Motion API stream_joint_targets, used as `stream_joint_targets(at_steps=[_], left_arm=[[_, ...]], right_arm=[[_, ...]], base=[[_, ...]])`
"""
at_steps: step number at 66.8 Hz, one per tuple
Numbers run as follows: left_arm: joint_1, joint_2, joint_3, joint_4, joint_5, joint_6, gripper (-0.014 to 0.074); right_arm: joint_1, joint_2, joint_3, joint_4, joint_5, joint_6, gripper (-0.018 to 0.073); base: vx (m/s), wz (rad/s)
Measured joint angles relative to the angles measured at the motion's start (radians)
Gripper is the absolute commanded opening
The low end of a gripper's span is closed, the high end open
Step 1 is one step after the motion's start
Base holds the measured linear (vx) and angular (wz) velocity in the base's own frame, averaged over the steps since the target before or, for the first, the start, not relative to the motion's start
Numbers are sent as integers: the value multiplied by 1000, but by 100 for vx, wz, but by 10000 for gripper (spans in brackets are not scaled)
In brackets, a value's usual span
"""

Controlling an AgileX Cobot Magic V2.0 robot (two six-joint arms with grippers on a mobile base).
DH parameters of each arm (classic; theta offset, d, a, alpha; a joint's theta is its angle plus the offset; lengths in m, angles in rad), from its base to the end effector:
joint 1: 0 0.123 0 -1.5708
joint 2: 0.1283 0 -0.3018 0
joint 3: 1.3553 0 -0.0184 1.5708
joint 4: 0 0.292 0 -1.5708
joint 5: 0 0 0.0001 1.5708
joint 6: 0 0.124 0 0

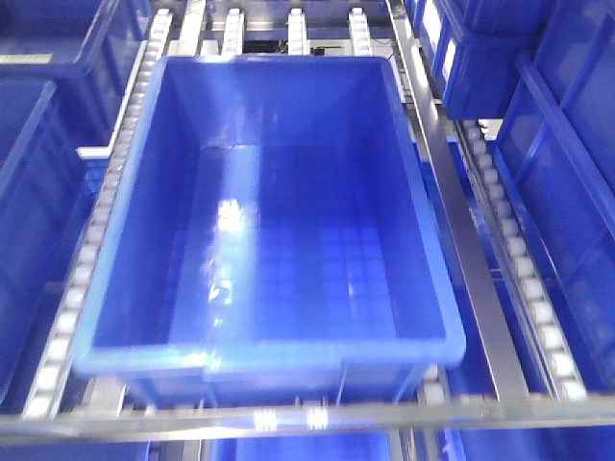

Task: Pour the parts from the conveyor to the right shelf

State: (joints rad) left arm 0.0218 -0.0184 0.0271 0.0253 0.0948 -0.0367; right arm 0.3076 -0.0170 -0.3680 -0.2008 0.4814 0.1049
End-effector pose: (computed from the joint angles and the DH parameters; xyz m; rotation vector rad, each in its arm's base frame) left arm 0.1136 0.0028 0.1952 -0.0283 1.5868 0.0099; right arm 0.0752 0.0118 0.3055 -0.2263 1.5564 0.1110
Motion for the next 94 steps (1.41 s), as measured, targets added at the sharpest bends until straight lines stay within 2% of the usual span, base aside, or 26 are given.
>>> stream_joint_targets(at_steps=[41, 94], left_arm=[[0, 0, 0, 0, 0, 0, -6], [0, 0, 0, 0, 0, 0, -6]], right_arm=[[0, 0, 0, 0, 0, 0, -8], [0, 0, 0, 0, 0, 0, -8]], base=[[15, 1], [3, 3]])
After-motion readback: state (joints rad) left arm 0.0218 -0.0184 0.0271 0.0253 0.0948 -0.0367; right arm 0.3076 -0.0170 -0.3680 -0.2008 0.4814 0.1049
